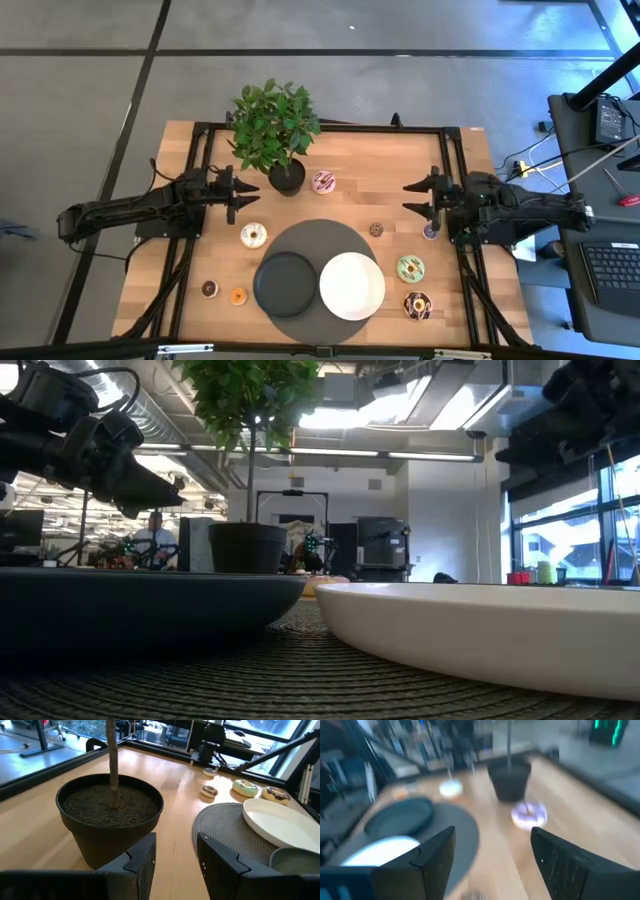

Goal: Pick & Place donuts
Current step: Put the big green donut into the white plate

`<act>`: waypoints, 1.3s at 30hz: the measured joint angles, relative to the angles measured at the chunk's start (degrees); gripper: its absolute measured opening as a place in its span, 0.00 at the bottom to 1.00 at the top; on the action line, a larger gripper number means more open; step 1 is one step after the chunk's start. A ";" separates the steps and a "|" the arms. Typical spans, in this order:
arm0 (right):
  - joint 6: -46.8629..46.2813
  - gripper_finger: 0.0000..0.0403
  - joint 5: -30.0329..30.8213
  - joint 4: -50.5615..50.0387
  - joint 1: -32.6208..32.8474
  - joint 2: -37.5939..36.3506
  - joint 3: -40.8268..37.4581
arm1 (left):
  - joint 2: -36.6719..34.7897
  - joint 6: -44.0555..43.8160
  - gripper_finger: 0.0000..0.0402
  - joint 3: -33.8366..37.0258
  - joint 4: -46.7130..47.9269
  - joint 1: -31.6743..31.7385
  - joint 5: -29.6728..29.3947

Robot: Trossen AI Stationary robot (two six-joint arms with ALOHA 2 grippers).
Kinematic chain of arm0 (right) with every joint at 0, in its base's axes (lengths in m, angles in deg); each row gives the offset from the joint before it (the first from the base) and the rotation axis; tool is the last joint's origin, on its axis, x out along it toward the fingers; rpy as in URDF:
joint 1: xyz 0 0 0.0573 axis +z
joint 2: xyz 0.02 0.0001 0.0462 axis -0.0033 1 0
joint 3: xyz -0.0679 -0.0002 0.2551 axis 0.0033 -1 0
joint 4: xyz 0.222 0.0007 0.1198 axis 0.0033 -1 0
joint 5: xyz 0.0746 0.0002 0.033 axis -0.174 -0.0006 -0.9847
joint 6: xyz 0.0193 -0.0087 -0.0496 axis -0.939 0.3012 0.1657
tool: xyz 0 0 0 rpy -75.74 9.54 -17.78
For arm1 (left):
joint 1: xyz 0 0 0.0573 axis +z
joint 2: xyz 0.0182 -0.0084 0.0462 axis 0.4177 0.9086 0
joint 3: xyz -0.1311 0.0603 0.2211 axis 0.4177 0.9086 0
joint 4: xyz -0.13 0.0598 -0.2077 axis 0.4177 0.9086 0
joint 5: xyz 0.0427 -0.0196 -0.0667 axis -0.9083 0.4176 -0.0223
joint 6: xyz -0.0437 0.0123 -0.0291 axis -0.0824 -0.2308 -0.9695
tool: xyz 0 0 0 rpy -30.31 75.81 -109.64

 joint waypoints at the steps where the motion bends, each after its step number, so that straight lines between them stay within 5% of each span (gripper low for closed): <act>1: -0.34 0.62 -0.28 -2.96 0.03 2.85 2.31 | 0.00 -0.36 0.35 0.00 0.00 0.00 0.00; 11: -4.11 0.53 -11.44 -25.76 6.52 29.34 18.72 | 0.00 -1.00 0.35 0.00 -0.03 0.00 -0.03; 17: -8.76 0.49 -15.18 -32.07 16.66 39.21 20.05 | 0.00 -1.08 0.35 0.00 -0.05 0.00 -0.04; 26: -17.80 0.45 -6.88 -27.21 30.59 48.34 19.71 | 0.00 -0.46 0.35 0.00 -0.05 0.02 -1.51; 39: -22.32 0.45 -2.87 -20.91 35.15 60.59 19.71 | 0.00 -0.49 0.35 0.00 0.02 0.00 -1.73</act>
